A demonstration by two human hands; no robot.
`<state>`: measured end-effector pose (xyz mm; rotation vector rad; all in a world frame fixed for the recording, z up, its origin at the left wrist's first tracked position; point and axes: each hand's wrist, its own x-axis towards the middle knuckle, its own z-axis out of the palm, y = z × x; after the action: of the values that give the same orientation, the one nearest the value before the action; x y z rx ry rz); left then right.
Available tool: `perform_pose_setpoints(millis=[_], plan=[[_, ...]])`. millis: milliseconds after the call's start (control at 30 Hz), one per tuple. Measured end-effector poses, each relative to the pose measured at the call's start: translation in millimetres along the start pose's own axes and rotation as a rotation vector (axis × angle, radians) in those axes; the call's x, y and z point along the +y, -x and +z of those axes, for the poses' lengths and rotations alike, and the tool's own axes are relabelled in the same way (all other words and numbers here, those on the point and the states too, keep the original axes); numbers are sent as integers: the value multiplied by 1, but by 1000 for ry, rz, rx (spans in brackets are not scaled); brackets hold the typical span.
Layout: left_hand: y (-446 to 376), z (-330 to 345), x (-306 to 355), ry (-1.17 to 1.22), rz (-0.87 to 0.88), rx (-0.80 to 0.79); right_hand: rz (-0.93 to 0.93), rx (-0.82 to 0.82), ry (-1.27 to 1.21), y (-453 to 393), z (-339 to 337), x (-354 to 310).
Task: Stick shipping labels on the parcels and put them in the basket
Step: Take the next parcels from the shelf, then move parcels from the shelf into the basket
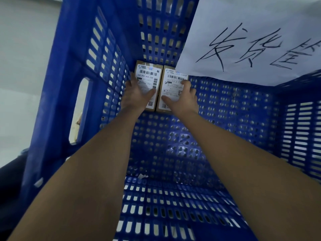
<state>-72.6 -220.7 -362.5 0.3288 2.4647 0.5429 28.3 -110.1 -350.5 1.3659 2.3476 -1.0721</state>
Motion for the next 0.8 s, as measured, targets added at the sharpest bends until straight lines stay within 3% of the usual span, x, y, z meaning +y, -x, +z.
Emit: perform_pose_setpoints(millis=[233,533,800], plan=[[21,-9,16,-176,23,48,-106,-43,300,20,-18,1],[72,-46,47,-363,107,-36,-214,-15,375,63,-73,-2],[124,-101,101,-428,264,93,-337,118,475,109,-138,-28]])
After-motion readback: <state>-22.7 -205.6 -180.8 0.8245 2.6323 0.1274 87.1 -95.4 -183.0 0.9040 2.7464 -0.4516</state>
